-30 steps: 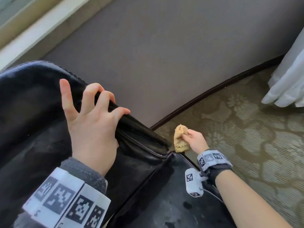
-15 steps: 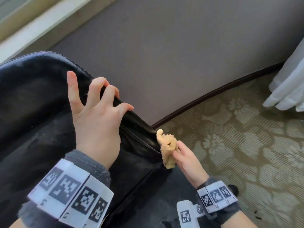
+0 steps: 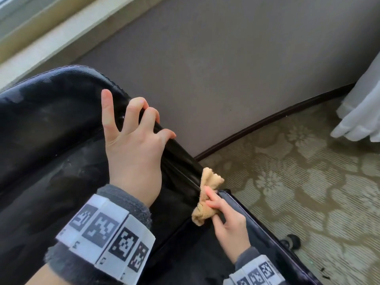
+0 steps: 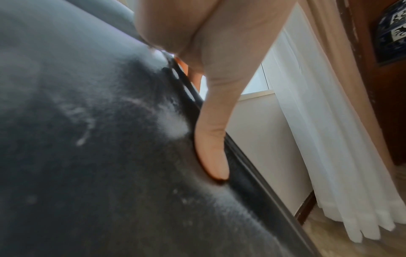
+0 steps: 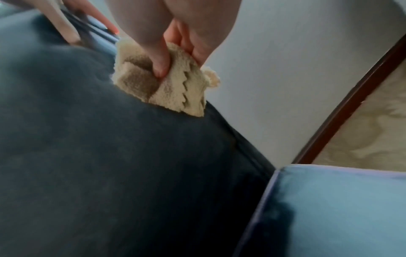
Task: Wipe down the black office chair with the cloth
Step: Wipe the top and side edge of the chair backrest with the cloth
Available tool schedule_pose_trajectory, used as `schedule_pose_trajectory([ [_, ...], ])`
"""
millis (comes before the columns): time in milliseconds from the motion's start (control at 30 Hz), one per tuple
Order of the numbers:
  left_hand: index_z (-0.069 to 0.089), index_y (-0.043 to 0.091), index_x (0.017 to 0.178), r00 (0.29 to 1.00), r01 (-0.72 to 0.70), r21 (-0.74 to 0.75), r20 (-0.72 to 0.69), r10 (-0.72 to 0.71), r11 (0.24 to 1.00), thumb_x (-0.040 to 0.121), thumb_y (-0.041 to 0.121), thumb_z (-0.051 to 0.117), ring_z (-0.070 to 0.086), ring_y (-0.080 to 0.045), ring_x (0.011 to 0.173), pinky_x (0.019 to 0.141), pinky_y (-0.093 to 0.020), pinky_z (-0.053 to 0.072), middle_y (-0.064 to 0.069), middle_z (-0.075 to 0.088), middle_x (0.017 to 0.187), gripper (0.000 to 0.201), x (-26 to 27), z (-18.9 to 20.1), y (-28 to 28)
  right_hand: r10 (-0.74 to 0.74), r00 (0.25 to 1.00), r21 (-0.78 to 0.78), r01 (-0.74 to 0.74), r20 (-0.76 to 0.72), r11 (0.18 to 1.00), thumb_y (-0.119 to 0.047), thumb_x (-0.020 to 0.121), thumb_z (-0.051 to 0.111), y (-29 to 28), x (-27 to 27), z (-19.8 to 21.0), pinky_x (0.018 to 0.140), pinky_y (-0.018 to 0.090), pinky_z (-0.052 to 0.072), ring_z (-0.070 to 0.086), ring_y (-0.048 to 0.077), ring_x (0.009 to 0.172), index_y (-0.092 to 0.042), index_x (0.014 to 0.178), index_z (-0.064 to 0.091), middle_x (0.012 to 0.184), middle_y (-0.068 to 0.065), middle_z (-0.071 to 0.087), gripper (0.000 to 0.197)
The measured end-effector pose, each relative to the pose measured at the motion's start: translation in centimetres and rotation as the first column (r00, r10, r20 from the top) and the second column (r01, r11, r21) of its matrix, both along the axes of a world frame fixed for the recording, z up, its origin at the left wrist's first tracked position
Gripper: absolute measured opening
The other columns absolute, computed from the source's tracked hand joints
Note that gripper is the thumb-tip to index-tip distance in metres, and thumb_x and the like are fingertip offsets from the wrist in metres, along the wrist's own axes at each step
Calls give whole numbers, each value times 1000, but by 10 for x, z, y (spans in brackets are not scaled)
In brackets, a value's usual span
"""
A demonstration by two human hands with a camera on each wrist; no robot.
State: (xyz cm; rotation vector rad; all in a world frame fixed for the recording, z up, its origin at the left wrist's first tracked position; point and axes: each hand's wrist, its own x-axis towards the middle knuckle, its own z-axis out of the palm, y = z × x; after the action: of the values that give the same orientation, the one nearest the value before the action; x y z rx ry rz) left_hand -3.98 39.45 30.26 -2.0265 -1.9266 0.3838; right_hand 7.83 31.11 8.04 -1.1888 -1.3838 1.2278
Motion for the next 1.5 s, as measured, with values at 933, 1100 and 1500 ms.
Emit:
schedule_pose_trajectory([
  [933,75,21,88,1000,16,22,-26,-15,1000,39,-4,86,30,-32,122,109,-44,-20,-9,60,98,56,-2,-4,4,-17,987,-568,106,160,816,13,83,48,14,33,-91,64,15,40,56,23,82,-9,86,49,80,1,63,22],
  [1100,75,21,89,1000,18,23,-20,-17,1000,42,-2,86,28,-31,122,108,-43,-21,-8,59,97,54,-3,-4,3,-227,958,-747,20,-177,664,2,85,49,68,7,-118,97,44,42,56,31,104,-16,97,50,103,14,58,21],
  [1500,64,33,112,995,-67,-62,-78,62,996,69,15,74,8,-25,134,97,-44,-37,0,45,120,47,1,1,1,-27,914,-543,-217,-406,811,1,93,44,35,4,-17,94,28,43,56,9,98,-21,99,54,103,-3,62,25],
])
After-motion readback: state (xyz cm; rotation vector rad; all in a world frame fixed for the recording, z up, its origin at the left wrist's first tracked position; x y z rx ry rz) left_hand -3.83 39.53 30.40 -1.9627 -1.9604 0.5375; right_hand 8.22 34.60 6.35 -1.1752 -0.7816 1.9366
